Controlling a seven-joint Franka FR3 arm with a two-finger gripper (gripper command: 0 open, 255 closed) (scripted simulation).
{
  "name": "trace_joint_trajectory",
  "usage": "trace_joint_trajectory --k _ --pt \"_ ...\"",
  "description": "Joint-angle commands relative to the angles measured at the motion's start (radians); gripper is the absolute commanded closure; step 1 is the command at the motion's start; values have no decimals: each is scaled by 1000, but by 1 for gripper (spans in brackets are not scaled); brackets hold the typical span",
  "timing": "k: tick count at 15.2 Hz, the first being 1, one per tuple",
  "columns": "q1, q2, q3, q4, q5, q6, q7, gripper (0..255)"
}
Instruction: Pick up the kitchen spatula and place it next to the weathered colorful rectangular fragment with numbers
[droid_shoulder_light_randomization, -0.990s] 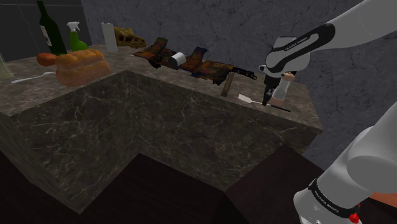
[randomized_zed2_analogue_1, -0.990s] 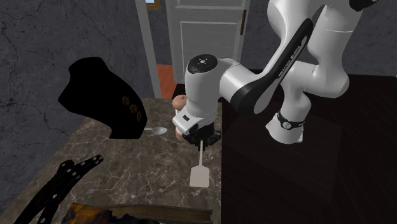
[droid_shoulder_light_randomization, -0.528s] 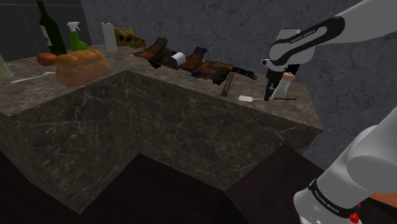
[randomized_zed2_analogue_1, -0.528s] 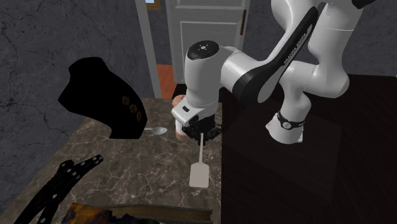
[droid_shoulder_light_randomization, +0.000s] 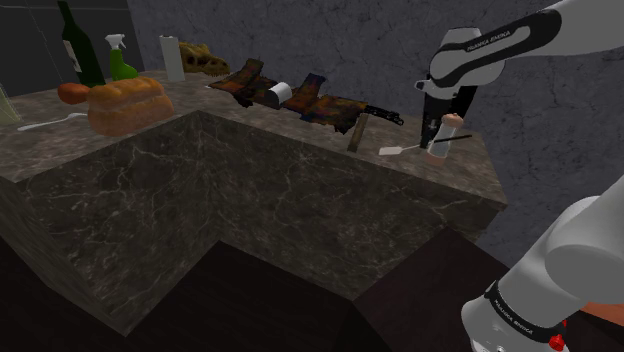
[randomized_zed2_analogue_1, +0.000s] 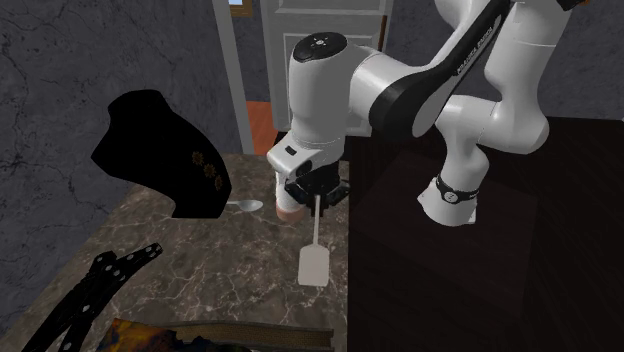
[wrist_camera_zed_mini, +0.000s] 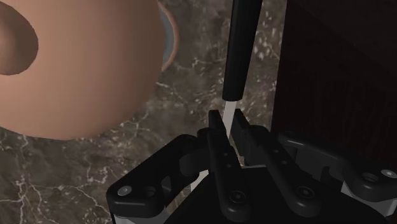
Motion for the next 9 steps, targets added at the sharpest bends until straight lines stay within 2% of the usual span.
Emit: trace_joint_trajectory --k 1,9 --pt "1 -9 3 21 -2 -30 2 255" --pt "3 -47 12 95 -10 -140 6 255"
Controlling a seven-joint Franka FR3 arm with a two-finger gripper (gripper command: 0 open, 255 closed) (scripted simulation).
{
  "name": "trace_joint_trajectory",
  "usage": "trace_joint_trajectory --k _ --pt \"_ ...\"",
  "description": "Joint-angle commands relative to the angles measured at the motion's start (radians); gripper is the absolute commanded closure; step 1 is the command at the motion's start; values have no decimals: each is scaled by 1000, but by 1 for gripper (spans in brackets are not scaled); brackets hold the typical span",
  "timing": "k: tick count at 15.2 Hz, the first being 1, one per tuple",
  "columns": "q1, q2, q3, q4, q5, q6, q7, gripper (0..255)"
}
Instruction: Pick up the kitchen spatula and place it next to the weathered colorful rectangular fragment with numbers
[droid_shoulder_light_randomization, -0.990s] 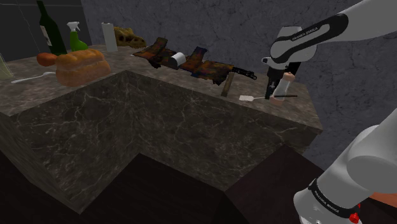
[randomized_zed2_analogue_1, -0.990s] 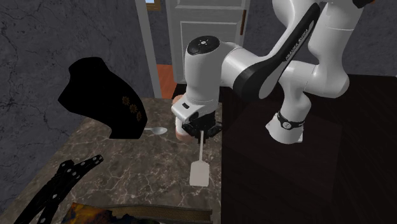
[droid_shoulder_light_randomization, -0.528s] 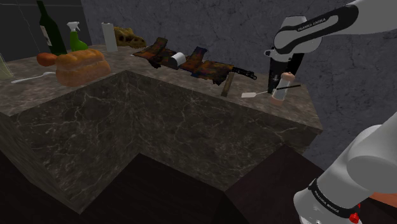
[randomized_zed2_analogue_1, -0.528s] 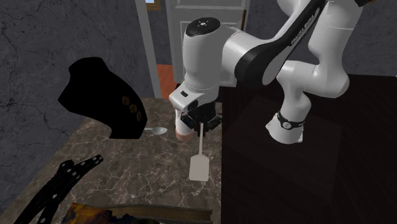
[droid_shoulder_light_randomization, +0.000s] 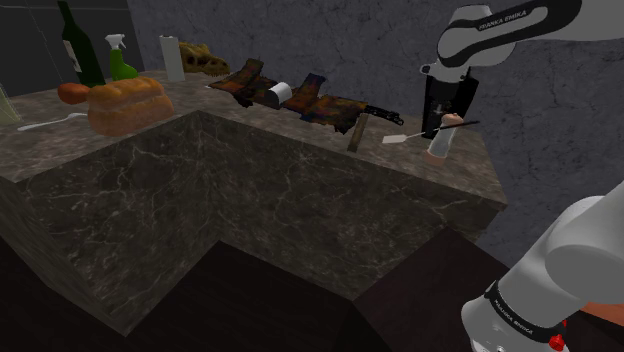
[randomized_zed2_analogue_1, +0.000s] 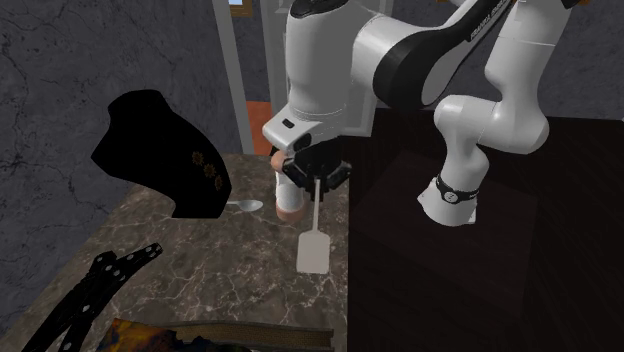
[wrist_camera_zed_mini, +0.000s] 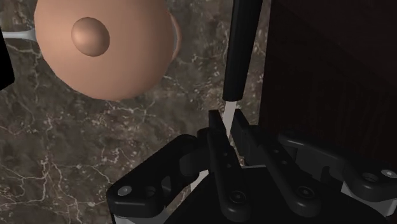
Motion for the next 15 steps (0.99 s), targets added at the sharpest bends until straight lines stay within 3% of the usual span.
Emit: trace_joint_trajectory --k 1,15 --pt "1 -7 3 20 -1 -28 2 255" --pt "6 -33 17 184 -1 -216 -3 255"
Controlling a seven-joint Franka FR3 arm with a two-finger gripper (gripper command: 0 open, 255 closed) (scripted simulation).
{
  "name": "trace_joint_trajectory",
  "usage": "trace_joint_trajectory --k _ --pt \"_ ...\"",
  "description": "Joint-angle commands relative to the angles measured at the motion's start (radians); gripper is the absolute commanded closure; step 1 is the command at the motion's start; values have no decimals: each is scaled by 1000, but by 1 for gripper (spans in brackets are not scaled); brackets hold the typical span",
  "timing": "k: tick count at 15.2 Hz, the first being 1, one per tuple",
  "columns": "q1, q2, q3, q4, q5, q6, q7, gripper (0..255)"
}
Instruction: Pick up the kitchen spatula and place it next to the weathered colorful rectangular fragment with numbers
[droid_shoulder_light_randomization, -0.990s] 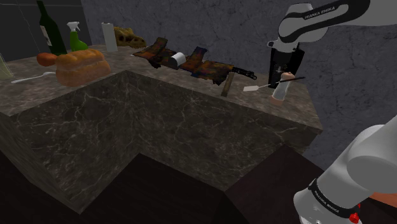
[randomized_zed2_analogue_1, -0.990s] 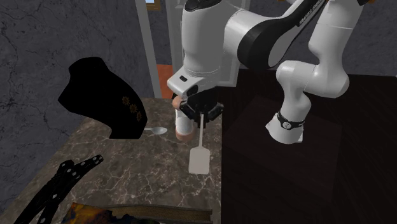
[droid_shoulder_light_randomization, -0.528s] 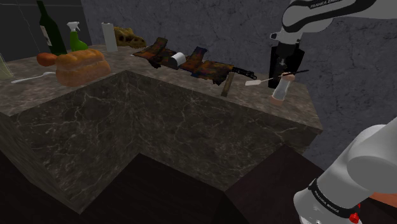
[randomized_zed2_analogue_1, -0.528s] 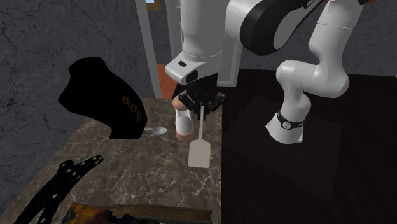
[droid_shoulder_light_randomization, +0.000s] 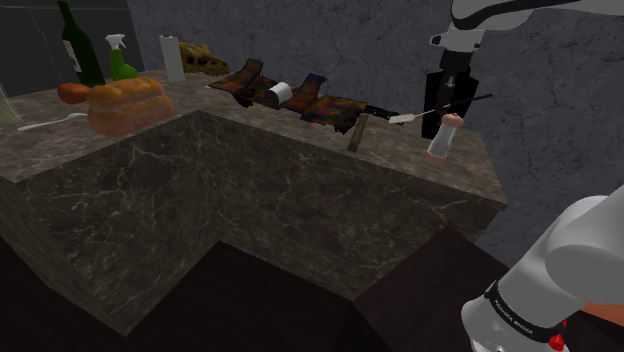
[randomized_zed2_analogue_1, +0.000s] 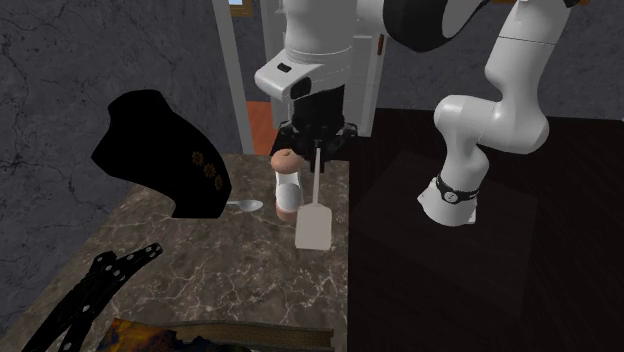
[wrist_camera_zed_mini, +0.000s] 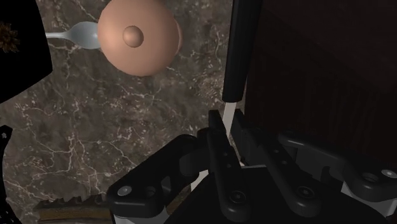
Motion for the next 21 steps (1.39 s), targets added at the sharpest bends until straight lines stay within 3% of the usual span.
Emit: trace_joint_trajectory --k 1,5,11,21 --pt "1 -2 2 24 0 -27 0 255" --pt "2 -1 5 73 2 -74 -4 255" --pt "55 129 56 202 63 -89 83 255" --pt "117 410 121 541 156 -167 203 255"
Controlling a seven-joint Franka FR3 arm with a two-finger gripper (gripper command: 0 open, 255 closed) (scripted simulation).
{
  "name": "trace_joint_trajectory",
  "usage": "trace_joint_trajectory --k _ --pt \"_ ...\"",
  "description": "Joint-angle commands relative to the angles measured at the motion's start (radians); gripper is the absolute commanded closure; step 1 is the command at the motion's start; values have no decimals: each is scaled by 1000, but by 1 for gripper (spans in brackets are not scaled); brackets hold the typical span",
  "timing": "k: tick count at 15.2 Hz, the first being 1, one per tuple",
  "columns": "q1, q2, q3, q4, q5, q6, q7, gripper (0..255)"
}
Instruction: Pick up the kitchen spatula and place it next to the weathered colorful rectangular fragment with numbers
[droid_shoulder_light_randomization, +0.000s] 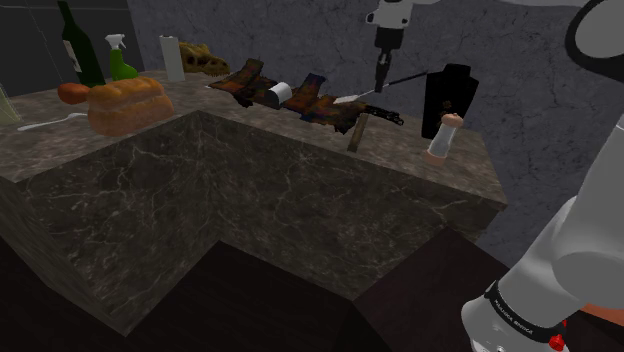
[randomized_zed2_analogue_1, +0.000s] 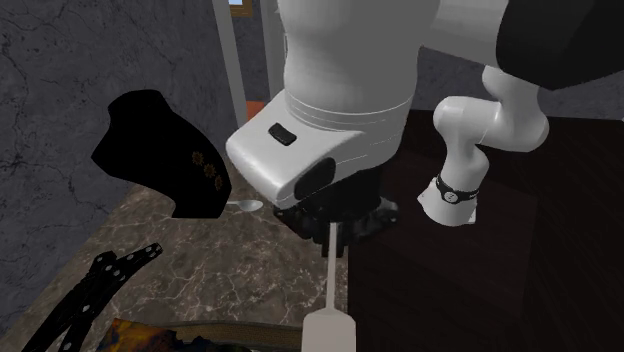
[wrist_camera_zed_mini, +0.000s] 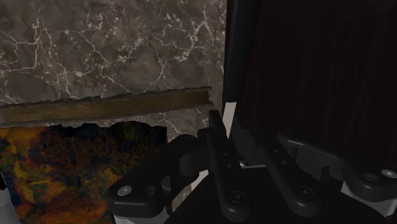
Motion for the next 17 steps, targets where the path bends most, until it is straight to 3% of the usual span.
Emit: trace_joint_trajectory --k 1,6,17 --pt "9 65 12 88 18 -27 23 255" --pt "16 261 38 374 64 -122 77 255" --pt "34 221 40 163 54 48 82 255"
